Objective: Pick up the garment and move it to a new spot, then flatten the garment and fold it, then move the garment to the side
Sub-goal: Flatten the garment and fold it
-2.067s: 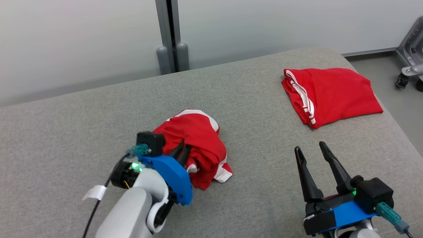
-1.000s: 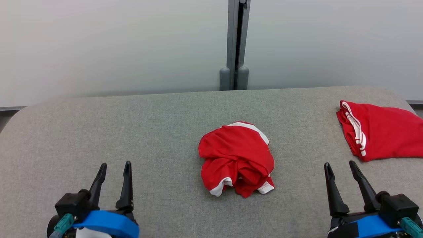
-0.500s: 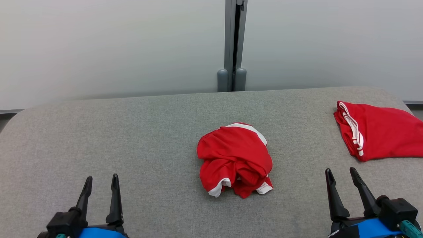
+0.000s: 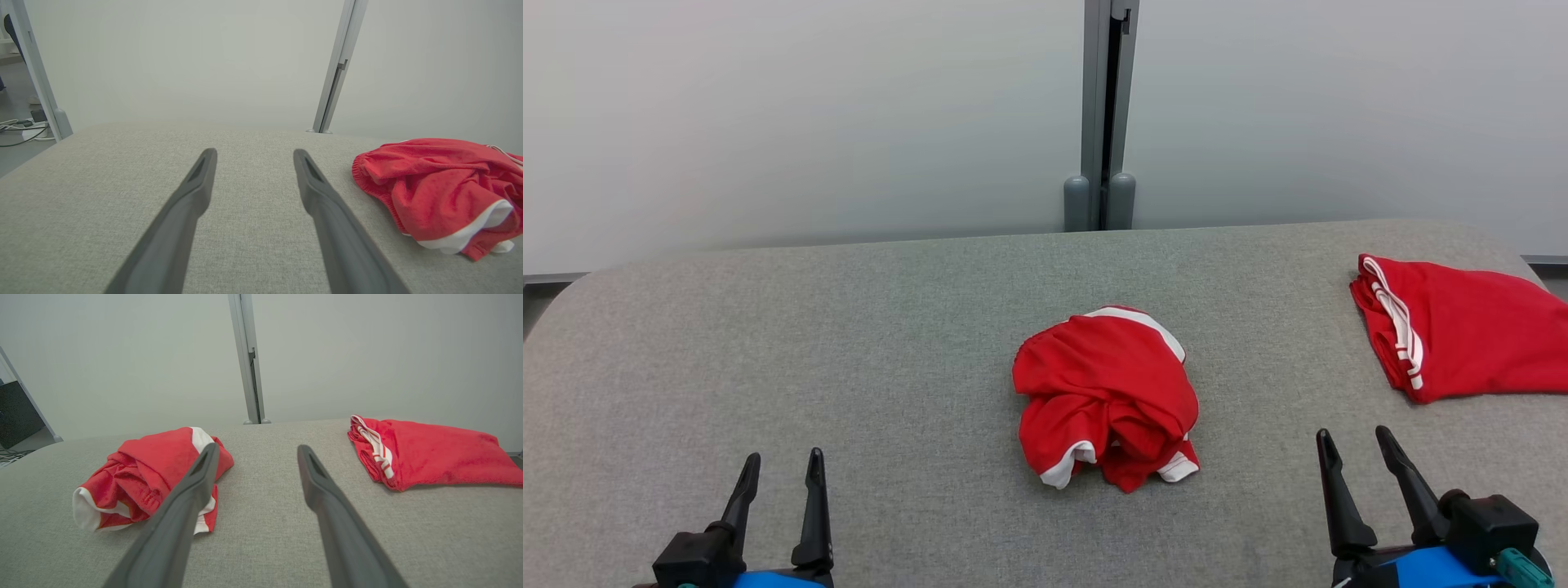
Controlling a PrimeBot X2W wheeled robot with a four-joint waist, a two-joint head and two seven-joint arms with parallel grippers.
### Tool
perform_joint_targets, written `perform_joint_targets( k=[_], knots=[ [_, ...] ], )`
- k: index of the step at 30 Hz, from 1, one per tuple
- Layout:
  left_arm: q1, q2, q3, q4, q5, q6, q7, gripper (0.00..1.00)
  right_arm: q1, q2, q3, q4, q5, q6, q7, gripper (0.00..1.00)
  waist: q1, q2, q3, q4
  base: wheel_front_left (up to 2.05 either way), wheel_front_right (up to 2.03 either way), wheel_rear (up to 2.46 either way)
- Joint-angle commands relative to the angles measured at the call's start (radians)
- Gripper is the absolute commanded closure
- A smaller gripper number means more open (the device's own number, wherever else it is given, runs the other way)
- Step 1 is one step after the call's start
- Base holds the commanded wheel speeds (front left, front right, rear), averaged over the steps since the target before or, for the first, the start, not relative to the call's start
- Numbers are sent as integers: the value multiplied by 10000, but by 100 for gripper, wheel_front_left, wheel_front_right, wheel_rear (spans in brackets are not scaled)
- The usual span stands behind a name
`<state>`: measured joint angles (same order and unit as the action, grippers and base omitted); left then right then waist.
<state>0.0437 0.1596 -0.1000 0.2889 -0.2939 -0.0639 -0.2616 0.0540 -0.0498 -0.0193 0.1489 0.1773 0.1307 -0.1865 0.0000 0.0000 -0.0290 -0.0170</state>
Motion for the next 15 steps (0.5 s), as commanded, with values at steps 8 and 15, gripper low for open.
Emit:
perform_joint_targets(
  k=[8,15],
  knots=[
    [-170,-110,144,73,133,-117,-44,0,-79,-18,99,47,13,1,-26,0,0,0,40,-57,0,0,0],
    [-292,-168,125,131,238,-161,-44,0,-118,-18,199,72,65,1,-58,0,0,0,136,-156,0,0,0]
  ],
)
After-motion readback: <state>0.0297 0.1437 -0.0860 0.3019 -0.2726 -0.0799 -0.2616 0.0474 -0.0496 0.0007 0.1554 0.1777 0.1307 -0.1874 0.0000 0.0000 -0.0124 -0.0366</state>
